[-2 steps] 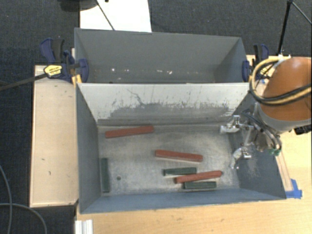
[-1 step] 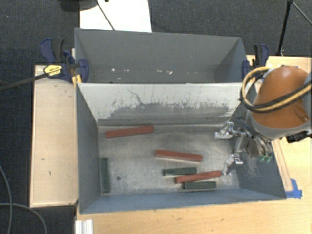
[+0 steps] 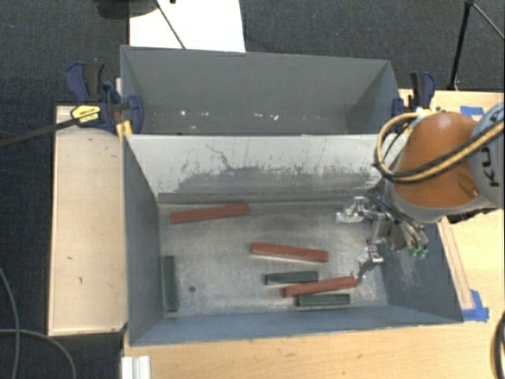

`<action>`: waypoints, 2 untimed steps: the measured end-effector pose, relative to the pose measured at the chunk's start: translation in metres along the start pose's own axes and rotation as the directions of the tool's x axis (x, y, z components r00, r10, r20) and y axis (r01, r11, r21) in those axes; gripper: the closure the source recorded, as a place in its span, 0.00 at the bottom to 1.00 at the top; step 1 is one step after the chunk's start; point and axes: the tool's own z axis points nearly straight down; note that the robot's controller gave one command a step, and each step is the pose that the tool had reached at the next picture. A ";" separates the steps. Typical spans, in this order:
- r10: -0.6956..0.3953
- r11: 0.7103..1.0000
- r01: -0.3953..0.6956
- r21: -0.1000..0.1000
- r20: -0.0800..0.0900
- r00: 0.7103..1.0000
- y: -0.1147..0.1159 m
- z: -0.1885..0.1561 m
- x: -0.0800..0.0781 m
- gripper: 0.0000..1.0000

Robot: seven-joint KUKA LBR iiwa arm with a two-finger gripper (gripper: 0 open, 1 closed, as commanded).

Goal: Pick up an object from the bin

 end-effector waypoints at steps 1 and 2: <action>0.152 0.988 -0.152 -0.001 0.005 0.988 0.034 0.055 0.035 1.00; 0.151 0.989 -0.151 0.000 0.005 0.989 0.034 0.055 0.035 1.00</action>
Offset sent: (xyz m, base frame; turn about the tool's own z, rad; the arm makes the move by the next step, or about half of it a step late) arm 0.0000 0.0000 0.0000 0.0000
